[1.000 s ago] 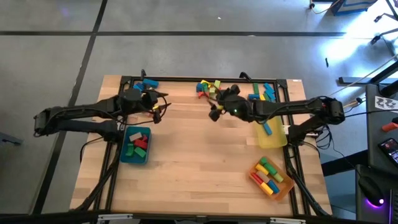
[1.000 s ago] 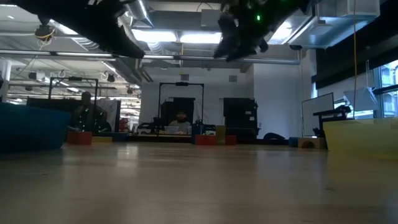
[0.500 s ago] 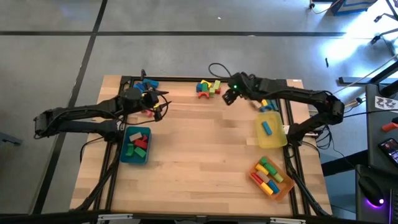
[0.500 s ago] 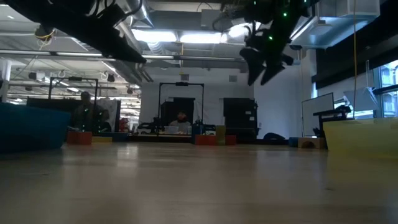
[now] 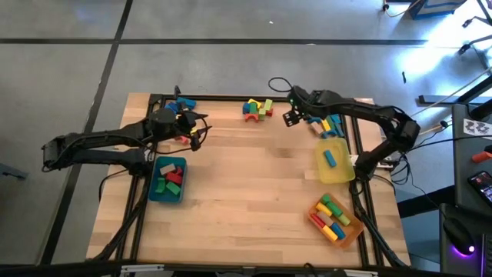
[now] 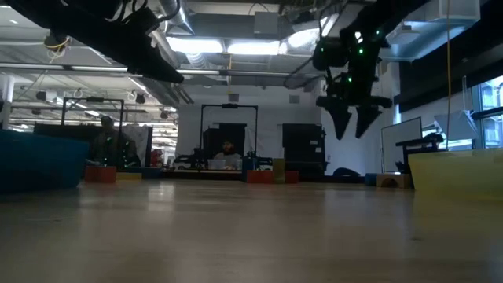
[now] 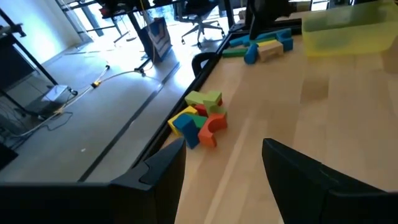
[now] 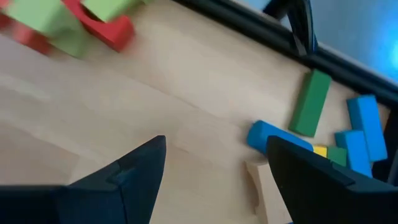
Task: Sort blocks by size
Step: Put the blue cylindrical block into the orange bin
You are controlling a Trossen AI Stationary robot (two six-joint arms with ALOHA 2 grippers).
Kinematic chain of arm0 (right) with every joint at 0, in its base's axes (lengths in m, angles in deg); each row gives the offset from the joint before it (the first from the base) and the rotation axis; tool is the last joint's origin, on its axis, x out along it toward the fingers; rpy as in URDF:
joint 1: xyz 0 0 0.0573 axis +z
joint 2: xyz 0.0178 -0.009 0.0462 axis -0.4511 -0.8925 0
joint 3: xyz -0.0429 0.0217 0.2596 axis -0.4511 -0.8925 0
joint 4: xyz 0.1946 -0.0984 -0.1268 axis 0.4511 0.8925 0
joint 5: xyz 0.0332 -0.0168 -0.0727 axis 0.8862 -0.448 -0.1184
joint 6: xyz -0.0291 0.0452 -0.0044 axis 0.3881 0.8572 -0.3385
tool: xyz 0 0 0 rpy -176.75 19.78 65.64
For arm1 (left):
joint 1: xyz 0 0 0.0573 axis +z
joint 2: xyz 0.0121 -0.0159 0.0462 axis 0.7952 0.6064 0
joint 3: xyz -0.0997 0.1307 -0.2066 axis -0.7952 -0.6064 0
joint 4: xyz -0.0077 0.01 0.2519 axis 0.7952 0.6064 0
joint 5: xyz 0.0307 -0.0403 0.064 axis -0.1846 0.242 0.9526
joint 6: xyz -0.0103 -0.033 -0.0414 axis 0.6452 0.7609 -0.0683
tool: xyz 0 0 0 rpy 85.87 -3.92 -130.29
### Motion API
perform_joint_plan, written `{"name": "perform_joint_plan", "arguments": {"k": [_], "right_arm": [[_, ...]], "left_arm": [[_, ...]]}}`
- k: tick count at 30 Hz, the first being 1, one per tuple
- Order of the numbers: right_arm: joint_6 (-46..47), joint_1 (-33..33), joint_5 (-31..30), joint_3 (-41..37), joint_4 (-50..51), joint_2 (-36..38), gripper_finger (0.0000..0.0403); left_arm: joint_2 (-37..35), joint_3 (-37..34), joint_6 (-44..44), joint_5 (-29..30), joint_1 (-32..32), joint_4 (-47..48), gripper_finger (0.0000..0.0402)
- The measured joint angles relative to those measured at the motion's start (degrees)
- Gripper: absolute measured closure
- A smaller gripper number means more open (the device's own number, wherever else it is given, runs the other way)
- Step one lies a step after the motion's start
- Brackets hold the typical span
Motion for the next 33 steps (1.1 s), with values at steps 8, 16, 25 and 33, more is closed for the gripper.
{"name": "perform_joint_plan", "arguments": {"k": [8, 16, 25, 33], "right_arm": [[3.30, -5.77, -0.48, -0.32, 3.68, -5.31, 0.0100], [5.13, -9.38, -0.78, -0.32, 3.43, -9.99, 0.0050], [7.21, -11.68, -0.79, -0.32, 3.38, -12.62, 0.0052], [8.86, -12.67, 0.60, -0.32, 3.73, -14.84, 0.0056]], "left_arm": [[0.00, 0.00, 0.24, 0.00, -0.02, 0.94, 0.0206], [0.02, 0.00, 0.24, 0.00, -0.02, 1.74, 0.0206], [0.00, 0.00, 0.26, 0.00, -0.02, 1.76, 0.0206], [0.00, 0.00, 0.26, 0.00, -0.02, 2.59, 0.0206]]}}
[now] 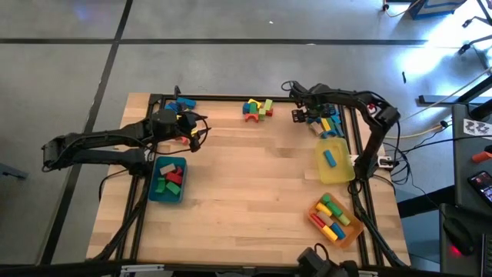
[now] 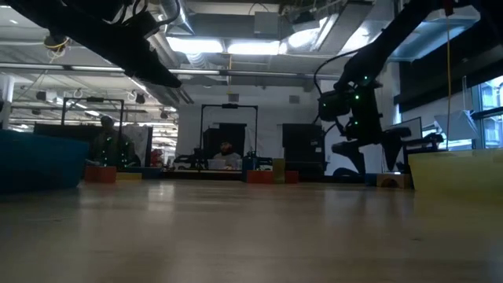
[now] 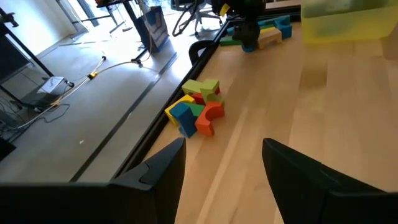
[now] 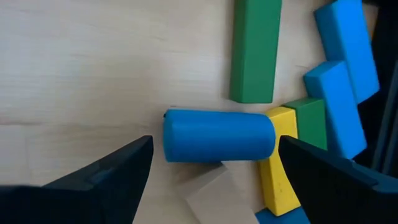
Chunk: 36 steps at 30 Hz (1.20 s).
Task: Sort blocks by size
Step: Put the blue cylindrical block into the orange bin
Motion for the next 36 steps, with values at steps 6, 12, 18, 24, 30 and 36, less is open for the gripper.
{"name": "perform_joint_plan", "arguments": {"k": [6, 12, 18, 24, 30, 36], "right_arm": [[0.04, 0.00, -0.90, -0.02, 0.00, -1.38, 0.0056], [0.04, 0.00, -0.41, -0.02, -0.86, -2.61, 0.0056], [-1.14, 0.04, 0.18, 0.13, -1.59, -3.58, 0.0056], [-1.75, 0.07, -0.01, 0.08, -1.98, -3.63, 0.0056], [-2.98, 0.05, -0.01, 0.07, -2.43, -3.69, 0.0056], [-4.12, 0.09, 0.28, 0.05, -3.08, -3.71, 0.0056]], "left_arm": [[0.00, 0.00, 0.00, 0.00, 0.00, 0.07, 0.0206], [0.00, 0.00, 0.00, 0.00, 0.00, 0.07, 0.0205], [0.00, 0.00, -0.02, 0.00, 0.00, 0.07, 0.0205], [0.00, 0.00, -0.33, 0.01, 0.00, 0.07, 0.0205], [0.00, 0.00, -0.39, 0.00, 0.00, 0.07, 0.0205], [0.00, 0.00, -0.42, 0.01, 0.00, 0.07, 0.0205]]}}
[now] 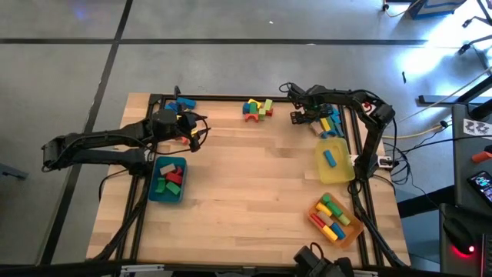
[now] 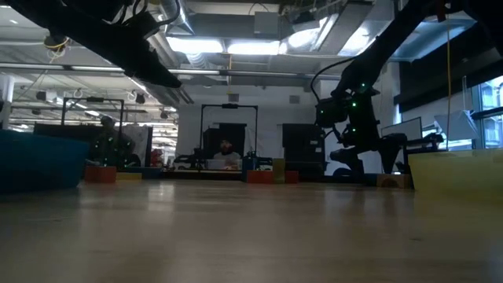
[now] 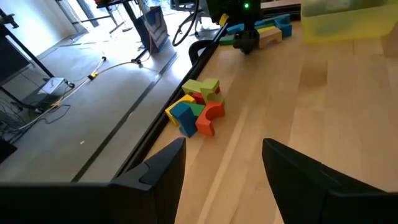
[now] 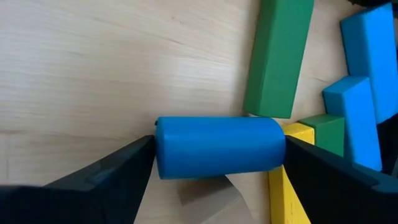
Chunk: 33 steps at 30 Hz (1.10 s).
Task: Sort blocks by size
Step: Put the blue cylindrical block into the orange bin
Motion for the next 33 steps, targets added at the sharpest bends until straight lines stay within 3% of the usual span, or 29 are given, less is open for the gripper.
{"name": "perform_joint_plan", "arguments": {"k": [11, 18, 27, 33], "right_arm": [[-0.54, 0.02, 0.83, 0.00, -0.11, -0.02, 0.0058], [-1.41, 0.00, 0.79, 0.02, 0.01, -0.02, 0.0099], [-1.84, 0.02, 0.88, 0.02, 0.11, -0.09, 0.0073], [-2.88, 0.02, 0.92, 0.02, 0.37, -0.09, 0.0096]], "left_arm": [[0.00, 0.00, -0.02, 0.00, 0.00, 0.00, 0.0205], [0.00, 0.00, -0.02, -0.01, 0.00, 0.00, 0.0205], [0.00, 0.00, -0.02, -0.01, 0.00, 0.00, 0.0205], [0.00, 0.00, -0.02, 0.00, 0.00, 0.00, 0.0205]]}}
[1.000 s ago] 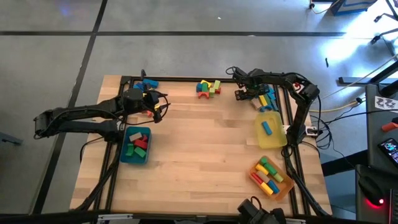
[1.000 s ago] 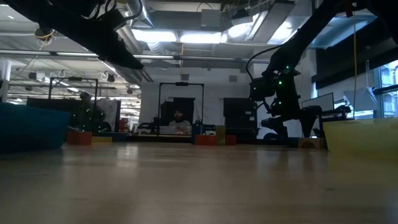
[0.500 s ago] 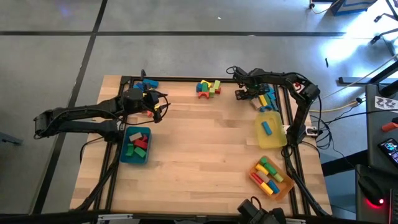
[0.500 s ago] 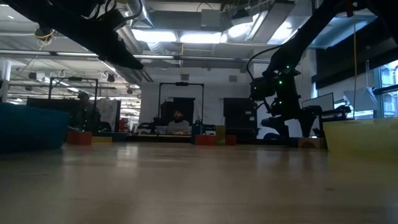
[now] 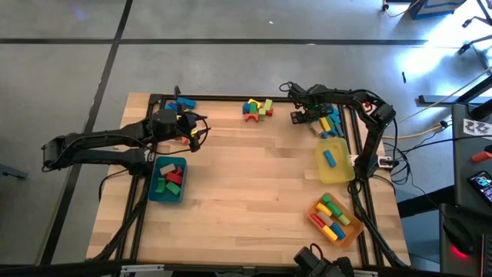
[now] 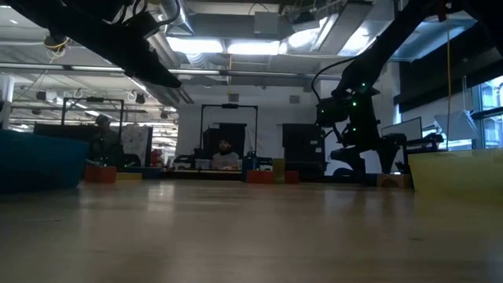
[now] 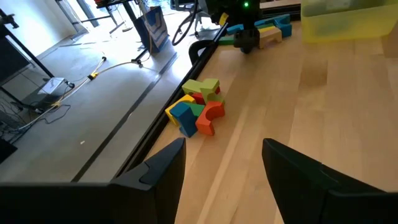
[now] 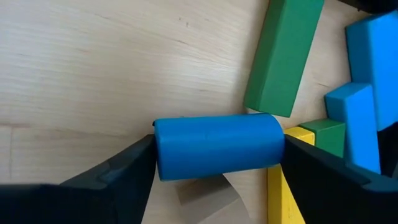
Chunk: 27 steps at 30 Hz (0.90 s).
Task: Sort blocks by size
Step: Put the blue cylindrical block into the orange bin
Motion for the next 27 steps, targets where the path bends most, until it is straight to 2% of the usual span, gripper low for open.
{"name": "perform_joint_plan", "arguments": {"k": [12, 23, 27], "right_arm": [[-2.15, 0.00, 0.59, -0.08, 1.42, 0.84, 0.0097], [-3.99, 1.18, 7.39, 2.09, 4.05, 9.53, 0.0099], [-4.17, 3.35, 12.28, 2.23, 5.89, 12.51, 0.0099]], "left_arm": [[0.00, 0.00, -0.02, 0.01, 0.00, 0.00, 0.0205], [0.00, 0.00, -0.02, 0.00, 0.00, 0.02, 0.0205], [0.00, 0.00, -0.02, 0.02, 0.00, 0.07, 0.0205]]}}
